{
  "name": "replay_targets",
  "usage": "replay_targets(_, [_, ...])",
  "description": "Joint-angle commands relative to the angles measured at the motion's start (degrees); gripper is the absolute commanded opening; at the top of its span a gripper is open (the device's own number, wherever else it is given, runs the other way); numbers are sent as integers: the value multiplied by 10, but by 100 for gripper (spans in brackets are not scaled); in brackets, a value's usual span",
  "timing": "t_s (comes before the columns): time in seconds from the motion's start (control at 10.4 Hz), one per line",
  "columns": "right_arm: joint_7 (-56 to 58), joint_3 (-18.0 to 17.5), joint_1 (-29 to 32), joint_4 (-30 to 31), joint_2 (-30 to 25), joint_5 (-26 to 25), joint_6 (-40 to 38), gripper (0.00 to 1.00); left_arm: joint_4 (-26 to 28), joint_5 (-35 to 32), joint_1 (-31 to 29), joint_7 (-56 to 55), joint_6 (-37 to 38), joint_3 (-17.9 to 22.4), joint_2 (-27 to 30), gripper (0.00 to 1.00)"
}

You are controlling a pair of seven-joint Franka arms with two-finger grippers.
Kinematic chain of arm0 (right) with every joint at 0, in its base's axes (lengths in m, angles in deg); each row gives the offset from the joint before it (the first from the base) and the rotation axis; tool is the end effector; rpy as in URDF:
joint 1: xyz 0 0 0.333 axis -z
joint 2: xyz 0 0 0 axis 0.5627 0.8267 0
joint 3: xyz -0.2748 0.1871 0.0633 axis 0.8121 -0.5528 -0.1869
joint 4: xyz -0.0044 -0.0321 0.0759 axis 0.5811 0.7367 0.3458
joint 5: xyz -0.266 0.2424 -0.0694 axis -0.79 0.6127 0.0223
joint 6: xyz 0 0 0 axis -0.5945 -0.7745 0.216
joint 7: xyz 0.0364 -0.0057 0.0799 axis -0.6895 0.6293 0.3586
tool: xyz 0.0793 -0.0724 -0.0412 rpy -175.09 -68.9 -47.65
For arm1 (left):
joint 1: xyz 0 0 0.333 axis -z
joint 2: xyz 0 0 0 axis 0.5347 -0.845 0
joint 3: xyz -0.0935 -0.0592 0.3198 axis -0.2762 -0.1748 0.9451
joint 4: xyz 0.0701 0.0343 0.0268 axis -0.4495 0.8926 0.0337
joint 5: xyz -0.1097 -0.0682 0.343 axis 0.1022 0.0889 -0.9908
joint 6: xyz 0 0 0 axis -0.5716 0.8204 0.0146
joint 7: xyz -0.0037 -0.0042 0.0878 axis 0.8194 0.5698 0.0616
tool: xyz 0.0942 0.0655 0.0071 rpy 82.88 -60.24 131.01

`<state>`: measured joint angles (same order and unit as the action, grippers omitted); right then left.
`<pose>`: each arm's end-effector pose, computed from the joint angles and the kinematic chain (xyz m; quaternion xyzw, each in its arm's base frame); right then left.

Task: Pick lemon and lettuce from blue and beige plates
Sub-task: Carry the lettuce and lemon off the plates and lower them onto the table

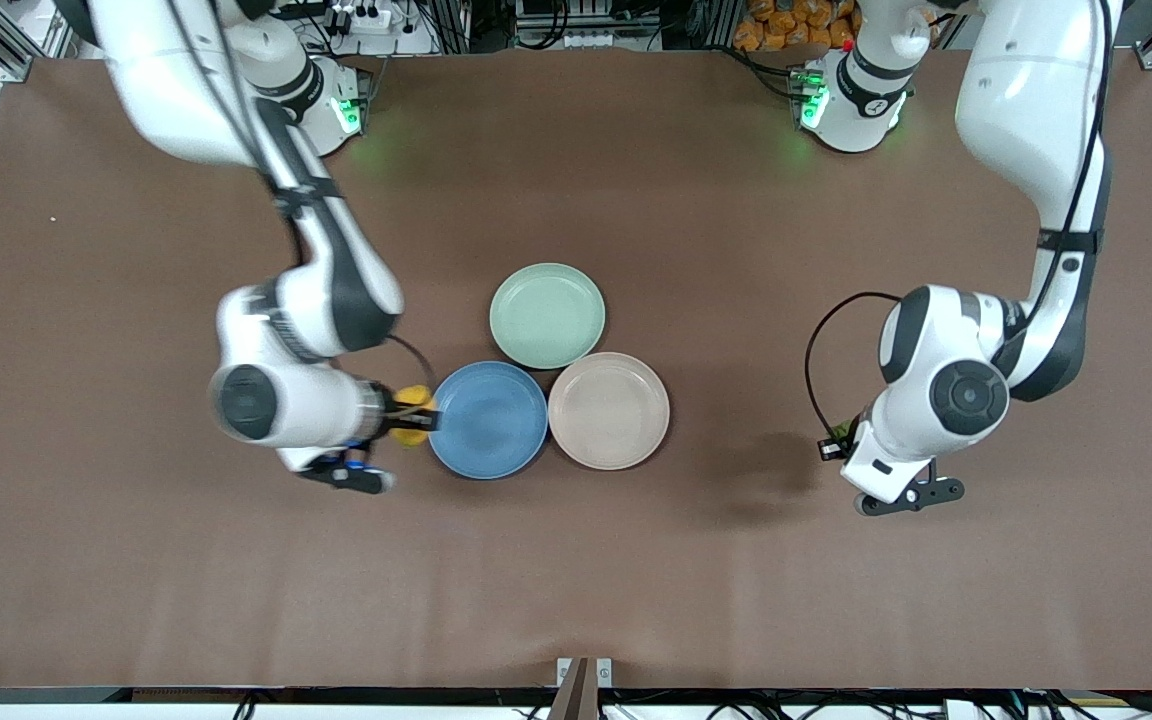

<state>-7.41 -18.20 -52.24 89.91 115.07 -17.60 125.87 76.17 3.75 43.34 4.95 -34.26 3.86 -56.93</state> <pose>0.6575 0.2132 0.3528 -0.9846 0.1045 0.1175 0.0762 0.6724 -0.1475 0.2871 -0.9946 -0.0900 0.0371 0.0359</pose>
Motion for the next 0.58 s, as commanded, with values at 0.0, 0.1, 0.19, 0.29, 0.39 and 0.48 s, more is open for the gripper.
replay_targets(0.0, [90,-8,80,90,-60,-17,-3,0,-9,-16,-9,6,2,-4,-31,60])
replay_targets(0.1, [118,-7,108,114,-59,-40,14,0,-10,-15,-14,1,3,-4,-26,82])
replay_targets(0.19, [121,-7,121,147,-59,-45,52,0,-12,-13,-15,-2,4,-4,-15,100])
replay_targets(0.29, [122,-5,122,172,-54,-61,78,0,-11,-14,-18,0,24,-5,20,100])
replay_targets(0.39, [132,-3,128,216,-54,-82,135,0,-16,-14,-17,0,59,-5,56,100])
replay_targets(0.48, [152,-3,132,254,-57,-83,181,0,-18,-14,-19,1,74,-4,97,100])
